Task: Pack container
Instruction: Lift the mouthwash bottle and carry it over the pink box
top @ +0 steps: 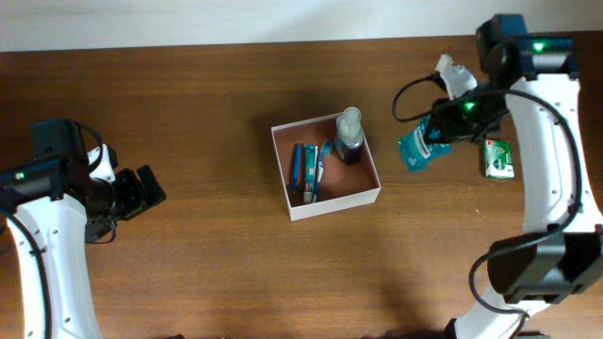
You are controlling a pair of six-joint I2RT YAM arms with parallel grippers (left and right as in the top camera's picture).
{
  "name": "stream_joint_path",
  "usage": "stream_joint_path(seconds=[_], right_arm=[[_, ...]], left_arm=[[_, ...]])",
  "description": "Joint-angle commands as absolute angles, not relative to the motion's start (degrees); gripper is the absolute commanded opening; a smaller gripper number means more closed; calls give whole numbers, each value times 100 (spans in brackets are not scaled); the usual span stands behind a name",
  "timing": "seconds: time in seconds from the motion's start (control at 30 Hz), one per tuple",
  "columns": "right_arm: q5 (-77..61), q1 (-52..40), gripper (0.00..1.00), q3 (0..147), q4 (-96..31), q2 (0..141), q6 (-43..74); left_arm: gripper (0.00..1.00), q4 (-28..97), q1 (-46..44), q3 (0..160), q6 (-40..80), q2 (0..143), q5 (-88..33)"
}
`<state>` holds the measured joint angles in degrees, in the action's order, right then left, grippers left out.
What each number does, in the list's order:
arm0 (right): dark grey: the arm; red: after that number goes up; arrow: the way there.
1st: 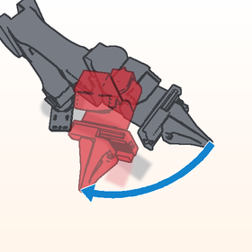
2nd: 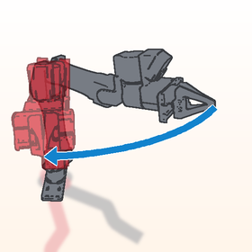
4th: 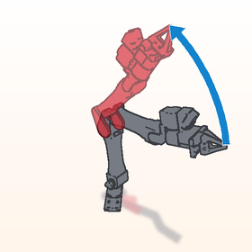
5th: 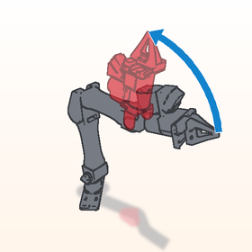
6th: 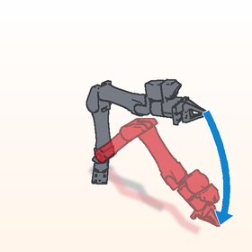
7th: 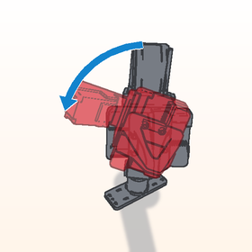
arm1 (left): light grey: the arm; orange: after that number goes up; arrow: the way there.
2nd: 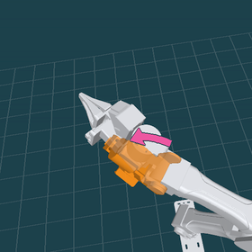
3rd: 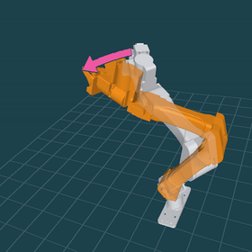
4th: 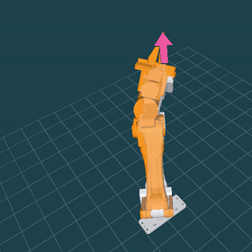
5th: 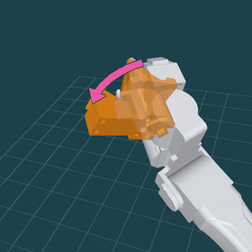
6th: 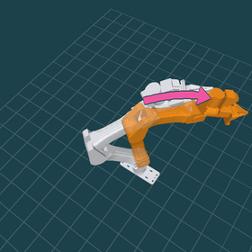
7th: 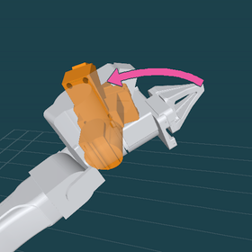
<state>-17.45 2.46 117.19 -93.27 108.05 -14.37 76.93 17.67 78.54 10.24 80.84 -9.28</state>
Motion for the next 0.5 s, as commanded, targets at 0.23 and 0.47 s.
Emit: stream_joint_path(seconds=[0.23, 0.47], right_arm=[[-2226, -961, 26, 12097, -9338, 10720, -1409], [-2158, -1201, 26, 11872, -9137, 10742, -1404]], left_arm=[[99, 7695, 1796, 7861, 972, 8012, -982], [99, 7695, 1796, 7861, 972, 8012, -982]])
